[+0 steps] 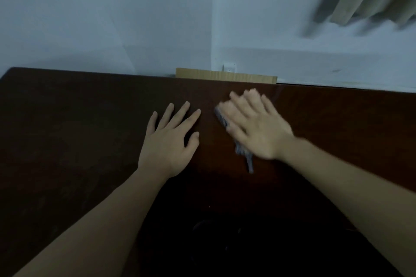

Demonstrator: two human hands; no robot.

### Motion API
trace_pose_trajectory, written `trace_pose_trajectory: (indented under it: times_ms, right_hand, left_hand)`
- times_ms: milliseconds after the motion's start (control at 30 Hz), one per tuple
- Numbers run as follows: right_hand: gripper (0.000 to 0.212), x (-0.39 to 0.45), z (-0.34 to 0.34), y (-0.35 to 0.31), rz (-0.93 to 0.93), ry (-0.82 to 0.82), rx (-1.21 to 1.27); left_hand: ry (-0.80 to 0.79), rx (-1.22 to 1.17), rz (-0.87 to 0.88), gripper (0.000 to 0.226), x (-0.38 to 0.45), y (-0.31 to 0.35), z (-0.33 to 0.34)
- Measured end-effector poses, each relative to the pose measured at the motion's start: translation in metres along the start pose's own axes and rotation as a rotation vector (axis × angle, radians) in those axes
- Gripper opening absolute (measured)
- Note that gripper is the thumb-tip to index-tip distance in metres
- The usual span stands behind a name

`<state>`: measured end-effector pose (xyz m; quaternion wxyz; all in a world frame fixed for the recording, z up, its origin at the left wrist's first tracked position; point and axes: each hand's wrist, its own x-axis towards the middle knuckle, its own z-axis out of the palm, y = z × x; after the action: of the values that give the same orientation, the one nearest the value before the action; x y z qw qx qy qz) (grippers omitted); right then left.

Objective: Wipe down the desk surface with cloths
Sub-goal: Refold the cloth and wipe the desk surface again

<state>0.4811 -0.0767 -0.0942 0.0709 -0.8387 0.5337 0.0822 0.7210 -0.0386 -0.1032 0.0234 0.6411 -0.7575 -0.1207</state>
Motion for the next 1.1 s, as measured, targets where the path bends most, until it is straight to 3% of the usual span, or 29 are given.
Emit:
trace_pose_trajectory:
  times_ms: [200, 433, 567, 800, 900, 967, 1100]
  right_hand:
    - [0.060, 0.049, -0.006, 0.001, 0.146, 0.001, 0.054]
    - [0.063, -0.070, 0.019, -0.063, -0.085, -0.030, 0.037]
    - [0.060, -0.075, 0.020, -0.065, -0.136, -0.037, 0.039]
    - [0.059, 0.045, -0.007, -0.026, 0.201, 0.004, 0.079]
    - [0.059, 0.062, -0.011, -0.039, 0.248, 0.003, 0.105]
    - [0.059, 0.047, -0.010, -0.060, 0.206, -0.002, 0.095]
    - [0.061, -0.024, 0.008, -0.107, -0.050, -0.017, 0.071]
  left_hand:
    - [0.020, 0.001, 0.013, 0.055, -0.001, 0.000, 0.001]
    - [0.009, -0.147, 0.059, 0.053, -0.004, -0.009, -0.009]
    - [-0.002, -0.076, 0.056, 0.053, -0.013, -0.035, -0.021]
    - [0.000, 0.005, -0.041, 0.055, -0.020, -0.082, -0.024]
    - [0.008, 0.013, -0.034, 0.055, -0.021, -0.086, -0.019]
    - [0.010, 0.016, -0.034, 0.056, -0.020, -0.086, -0.018]
    - [-0.005, 0.030, -0.033, 0.056, -0.021, -0.087, -0.018]
